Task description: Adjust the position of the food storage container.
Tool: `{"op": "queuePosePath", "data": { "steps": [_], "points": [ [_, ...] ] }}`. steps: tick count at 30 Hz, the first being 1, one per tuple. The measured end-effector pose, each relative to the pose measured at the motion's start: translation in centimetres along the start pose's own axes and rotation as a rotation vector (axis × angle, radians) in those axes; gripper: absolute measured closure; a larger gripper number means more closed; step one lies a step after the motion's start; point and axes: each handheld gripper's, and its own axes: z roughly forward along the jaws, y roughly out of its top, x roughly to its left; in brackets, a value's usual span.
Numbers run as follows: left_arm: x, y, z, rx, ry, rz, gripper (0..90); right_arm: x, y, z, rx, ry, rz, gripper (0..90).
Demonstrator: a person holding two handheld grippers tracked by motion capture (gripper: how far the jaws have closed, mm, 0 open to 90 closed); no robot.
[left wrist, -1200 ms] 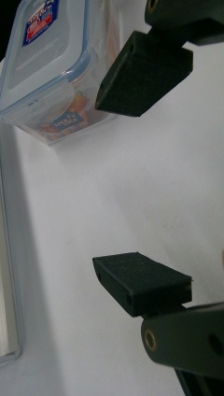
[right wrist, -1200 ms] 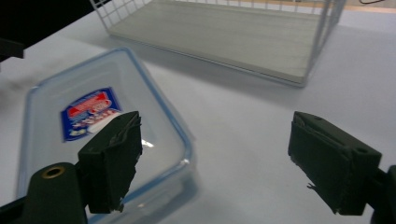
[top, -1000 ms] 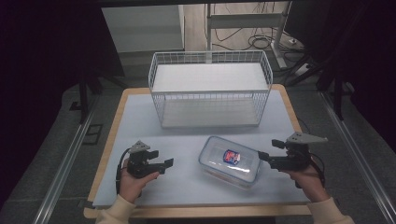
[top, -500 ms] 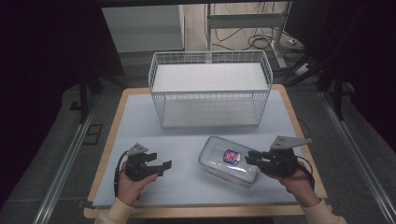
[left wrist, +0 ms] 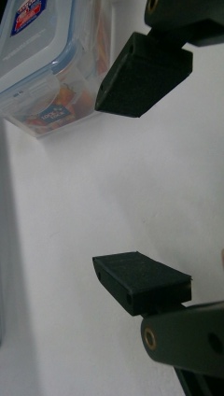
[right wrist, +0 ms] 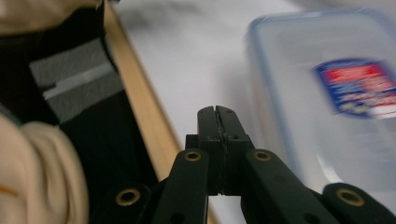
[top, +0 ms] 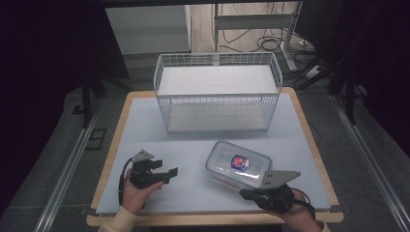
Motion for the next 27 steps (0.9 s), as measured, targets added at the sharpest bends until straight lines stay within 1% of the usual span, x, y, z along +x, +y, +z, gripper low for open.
{"op": "queuePosePath", "data": {
  "steps": [1,2,3,4,5,6,7,10,16,17,18,19,22,27],
  "points": [
    [0.0,0.0,0.0,0.0,0.0,0.0,22.0,0.3,-0.3,0.2,0.013,0.003,-0.004,90.0],
    [0.0,0.0,0.0,-0.002,-0.001,0.0,22.0,0.3,-0.3,0.2,0.013,0.003,-0.004,90.0],
    [-0.1,0.0,0.0,-0.001,-0.003,0.001,22.0,0.6,-0.9,0.6,0.045,-0.004,-0.009,90.0],
    [-0.1,0.0,0.1,0.0,-0.003,0.002,21.9,0.5,-1.2,0.8,0.061,-0.015,-0.01,90.0],
    [-0.1,0.0,0.1,0.0,-0.003,0.002,21.9,0.5,-1.2,0.8,0.061,-0.015,-0.01,90.0],
    [-0.1,-0.1,0.1,0.002,-0.004,0.002,21.9,0.5,-1.8,0.9,0.086,-0.055,-0.014,90.0],
    [-0.1,-0.1,0.1,0.002,-0.004,0.002,21.9,0.4,-2.0,0.9,0.093,-0.069,-0.014,90.0],
    [0.1,-0.1,0.1,0.003,0.001,-0.003,21.9,0.2,-2.5,0.7,0.102,-0.099,-0.011,90.0],
    [0.1,-0.1,0.1,0.001,0.006,-0.004,22.1,-0.5,-3.1,0.7,0.137,-0.176,-0.034,90.0],
    [0.1,-0.1,0.1,0.001,0.006,-0.004,22.1,-0.5,-3.1,0.7,0.137,-0.176,-0.034,90.0],
    [0.1,-0.1,0.1,0.001,0.006,-0.004,22.1,-0.5,-3.2,0.7,0.139,-0.186,-0.035,90.0],
    [0.1,-0.1,0.1,0.002,0.005,-0.003,22.1,-0.7,-3.2,0.7,0.145,-0.207,-0.037,90.0],
    [0.2,-0.2,0.2,0.005,0.005,-0.004,22.1,-0.9,-3.4,0.6,0.141,-0.199,-0.033,90.0],
    [0.3,-0.2,0.2,0.005,0.003,-0.006,22.1,-0.9,-3.4,0.6,0.145,-0.202,-0.034,90.0]
  ]
}}
